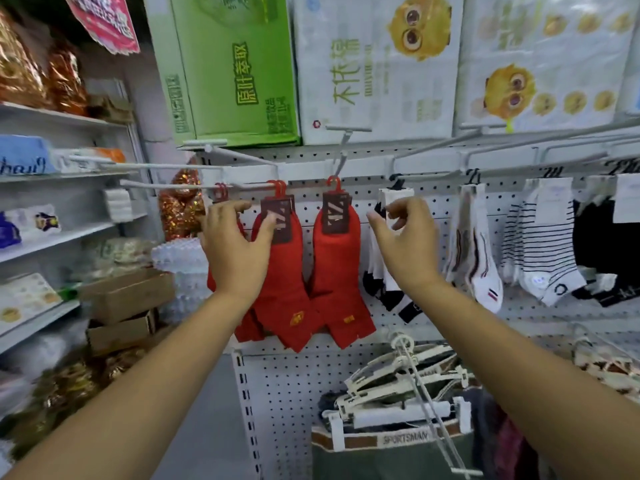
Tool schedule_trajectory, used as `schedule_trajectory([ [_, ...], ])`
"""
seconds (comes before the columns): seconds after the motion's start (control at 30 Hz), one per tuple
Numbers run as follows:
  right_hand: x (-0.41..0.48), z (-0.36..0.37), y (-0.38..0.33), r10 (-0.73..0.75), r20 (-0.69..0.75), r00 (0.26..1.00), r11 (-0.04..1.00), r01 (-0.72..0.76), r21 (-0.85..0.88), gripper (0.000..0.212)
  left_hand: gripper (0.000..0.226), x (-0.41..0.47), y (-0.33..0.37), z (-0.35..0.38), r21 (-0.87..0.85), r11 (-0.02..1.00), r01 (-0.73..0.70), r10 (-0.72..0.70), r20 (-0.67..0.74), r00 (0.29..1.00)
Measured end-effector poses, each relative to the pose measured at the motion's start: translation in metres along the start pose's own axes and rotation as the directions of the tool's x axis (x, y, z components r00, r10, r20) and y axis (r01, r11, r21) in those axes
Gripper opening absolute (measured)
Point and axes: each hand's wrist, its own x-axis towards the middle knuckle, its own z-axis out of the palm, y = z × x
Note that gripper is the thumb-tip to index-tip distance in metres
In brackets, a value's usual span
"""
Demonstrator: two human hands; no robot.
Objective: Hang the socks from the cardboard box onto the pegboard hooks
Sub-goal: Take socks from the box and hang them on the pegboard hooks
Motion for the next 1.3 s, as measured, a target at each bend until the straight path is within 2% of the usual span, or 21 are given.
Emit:
schedule_trajectory([
  [0.1, 0.009, 0.020, -0.015, -0.008, 0.151, 0.988, 1.000, 0.007, 0.005, 0.035, 0.039, 0.010, 0.002, 0.004, 0.066, 0.997, -0.032, 0.026, 0.087, 0.996],
  [0.2, 0.019, 0.033, -0.022, 0.000, 0.203, 0.979, 0.999, 0.010, -0.049, 0.042, 0.035, 0.020, 0.007, 0.004, 0.035, 0.999, -0.008, 0.004, 0.118, 0.993],
  [0.3, 0.027, 0.045, -0.021, 0.049, 0.199, 0.979, 0.997, -0.037, -0.064, 0.039, 0.028, 0.029, 0.002, 0.005, -0.059, 0.998, 0.018, -0.009, 0.149, 0.989],
  [0.43, 0.029, 0.056, -0.019, 0.069, 0.188, 0.980, 0.997, -0.061, -0.045, 0.022, 0.028, 0.039, -0.008, 0.009, -0.073, 0.997, 0.040, -0.025, 0.202, 0.979],
  [0.53, 0.031, 0.058, -0.020, 0.072, 0.183, 0.980, 0.996, -0.062, -0.061, 0.021, 0.030, 0.043, -0.007, 0.011, -0.051, 0.998, 0.034, -0.021, 0.224, 0.974],
  [0.67, 0.025, 0.060, -0.021, 0.050, 0.132, 0.990, 0.995, -0.039, -0.087, 0.031, 0.025, 0.035, -0.005, 0.007, -0.140, 0.990, 0.037, -0.009, 0.199, 0.980],
  [0.73, 0.015, 0.059, -0.024, -0.054, 0.023, 0.998, 0.992, 0.057, -0.110, 0.033, 0.021, 0.027, -0.011, -0.003, -0.153, 0.988, -0.026, 0.041, 0.099, 0.994],
  [0.8, 0.004, 0.058, -0.030, -0.175, -0.057, 0.983, 0.983, 0.171, -0.073, 0.025, 0.021, 0.021, -0.023, -0.013, -0.092, 0.994, -0.058, 0.055, -0.033, 0.998],
  [0.87, -0.005, 0.062, -0.036, -0.232, -0.008, 0.973, 0.973, 0.231, -0.023, 0.019, 0.029, 0.022, -0.038, -0.021, -0.013, 0.999, 0.032, -0.033, -0.092, 0.995],
  [0.97, -0.014, 0.078, -0.045, -0.309, 0.132, 0.942, 0.948, 0.316, -0.038, 0.027, 0.044, 0.032, -0.060, -0.025, -0.011, 0.985, 0.169, -0.170, -0.003, 0.986],
  [1.1, -0.020, 0.098, -0.057, -0.308, 0.256, 0.916, 0.940, 0.335, -0.069, 0.043, 0.048, 0.038, -0.069, -0.023, -0.136, 0.976, 0.171, -0.150, 0.151, 0.977],
  [1.3, -0.020, 0.112, -0.056, -0.263, 0.279, 0.923, 0.948, 0.301, -0.100, 0.044, 0.038, 0.046, -0.069, -0.016, -0.135, 0.984, 0.120, -0.093, 0.187, 0.978],
])
